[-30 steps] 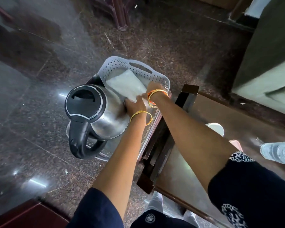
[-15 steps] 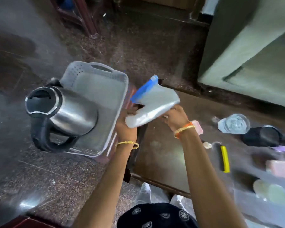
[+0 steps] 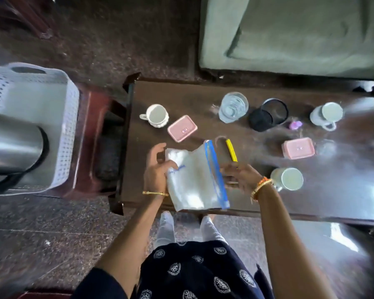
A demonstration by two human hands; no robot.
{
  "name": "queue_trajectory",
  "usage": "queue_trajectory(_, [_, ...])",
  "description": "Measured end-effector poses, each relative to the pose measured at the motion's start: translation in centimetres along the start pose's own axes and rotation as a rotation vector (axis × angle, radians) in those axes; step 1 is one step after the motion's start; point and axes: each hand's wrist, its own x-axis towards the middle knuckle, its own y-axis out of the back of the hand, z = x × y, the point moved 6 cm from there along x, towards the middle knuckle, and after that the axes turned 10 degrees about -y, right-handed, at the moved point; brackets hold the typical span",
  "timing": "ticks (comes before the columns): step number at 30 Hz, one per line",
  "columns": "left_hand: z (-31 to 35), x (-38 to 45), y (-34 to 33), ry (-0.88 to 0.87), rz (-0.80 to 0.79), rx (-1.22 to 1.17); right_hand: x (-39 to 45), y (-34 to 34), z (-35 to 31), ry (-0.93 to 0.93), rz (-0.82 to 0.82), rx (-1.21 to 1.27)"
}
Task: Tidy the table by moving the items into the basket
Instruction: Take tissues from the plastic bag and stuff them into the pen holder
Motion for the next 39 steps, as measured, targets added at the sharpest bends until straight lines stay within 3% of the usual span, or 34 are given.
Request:
queue_trajectory(5, [-0.4,-1.1,-2.3,0.032,-0.114,0.187,1.0,4.0,1.5,0.033,0.133,0.024])
queue_trajectory(13, [-0.7,-1.5,-4.1,0.145,0.018,-0.096,4.2,5.3,3.9,0.109,0.358,-0.157])
queue_trajectory(15, [-0.7,-1.3,-4.0,0.188,0.045,-0.177,4.3,5.4,4.4,0.118,0.333,-0.196])
queue_trajectory(17, [-0.6,-1.5,-3.8,0.246,0.056,-0.248,3.8,5.5,5.1,0.073,0.284,-0.068])
queue_trajectory(21, [-0.6,-1.5,-4.1,0.374,-0.052,-0.384,1.9,3.6,5.4,0.038,-0.118,0.228])
queue_trajectory(22, [-0.8,-1.5,-4.0,0.416,-0.080,-0.386,1.2,3.4,4.7,0.069,-0.150,0.243])
queue_trajectory(25, [-1.6,-1.6,-3.1,0.485,-0.131,-0.245,-0.5,3.5,1.8,0.214,-0.001,0.214])
queue_trajectory(28, [-1.4,-1.1,-1.7,0.234,-0.257,0.262,-2.0,2.6,-0.8,0.309,0.087,0.127])
queue_trajectory(30, [-0.1,-1.1,-1.0,0.105,-0.235,0.517,-2.7,1.8,-1.9,0.391,0.155,-0.011])
queue_trajectory(32, [1.8,-1.3,-1.1,0.037,-0.138,0.556,-3.2,0.8,-2.5,0.456,0.259,-0.170])
queue_trajectory(34, [3.6,-2.2,-2.9,0.030,-0.129,0.434,-3.2,0.0,-2.2,0.469,0.313,-0.237])
queue_trajectory(37, [5.3,-3.9,-6.7,0.086,-0.236,0.303,-3.5,-1.0,-1.7,0.468,0.277,-0.279])
queue_trajectory(39, [5.6,-4.3,-8.8,0.091,-0.334,0.357,-4.0,-1.3,-1.5,0.475,0.220,-0.298])
